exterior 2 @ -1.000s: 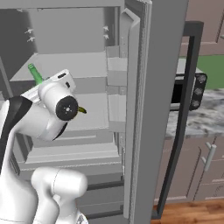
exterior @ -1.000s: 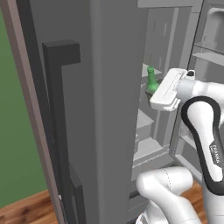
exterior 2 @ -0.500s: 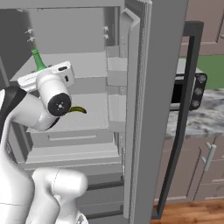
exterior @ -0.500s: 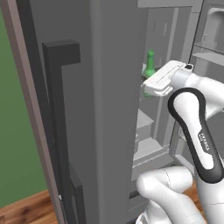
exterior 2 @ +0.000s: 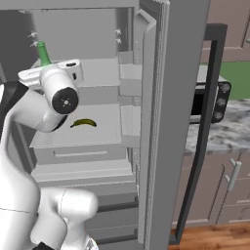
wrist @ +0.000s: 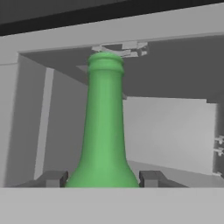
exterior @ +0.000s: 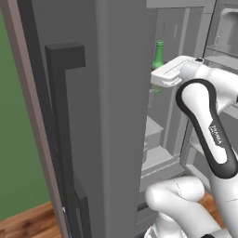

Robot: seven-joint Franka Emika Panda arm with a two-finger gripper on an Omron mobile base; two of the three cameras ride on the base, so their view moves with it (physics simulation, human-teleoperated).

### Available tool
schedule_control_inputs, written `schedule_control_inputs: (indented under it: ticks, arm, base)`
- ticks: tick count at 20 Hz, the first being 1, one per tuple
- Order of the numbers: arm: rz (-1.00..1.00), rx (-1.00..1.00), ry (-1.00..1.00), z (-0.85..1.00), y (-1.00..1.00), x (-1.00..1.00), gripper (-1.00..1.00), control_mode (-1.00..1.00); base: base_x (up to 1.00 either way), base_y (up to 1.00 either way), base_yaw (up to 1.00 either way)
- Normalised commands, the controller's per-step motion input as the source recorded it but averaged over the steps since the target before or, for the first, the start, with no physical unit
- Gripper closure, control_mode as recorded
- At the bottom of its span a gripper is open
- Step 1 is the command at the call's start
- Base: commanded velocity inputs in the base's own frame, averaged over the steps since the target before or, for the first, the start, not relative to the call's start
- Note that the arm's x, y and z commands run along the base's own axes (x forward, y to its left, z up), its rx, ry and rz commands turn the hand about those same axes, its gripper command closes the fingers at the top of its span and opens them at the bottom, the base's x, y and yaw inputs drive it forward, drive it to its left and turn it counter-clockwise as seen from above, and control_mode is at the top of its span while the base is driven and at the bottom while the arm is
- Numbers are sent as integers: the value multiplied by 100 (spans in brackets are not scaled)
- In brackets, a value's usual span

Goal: Place the beers on the top shelf of the fridge to keep them out of children's reach, and place the banana on lower shelves for easy access.

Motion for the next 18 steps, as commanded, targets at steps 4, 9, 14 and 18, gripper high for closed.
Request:
schedule_control_inputs:
  ticks: [4,9,14,18]
  arm:
    - [0,0,0,0,1,20,100,-100]
    - [0,0,0,-1,12,20,100,-100]
    - [0,0,0,-3,21,25,100,-100]
    - [0,0,0,-8,29,29,100,-100]
  base:
    - [0,0,0]
    - [0,0,0]
    - [0,0,0]
    - [0,0,0]
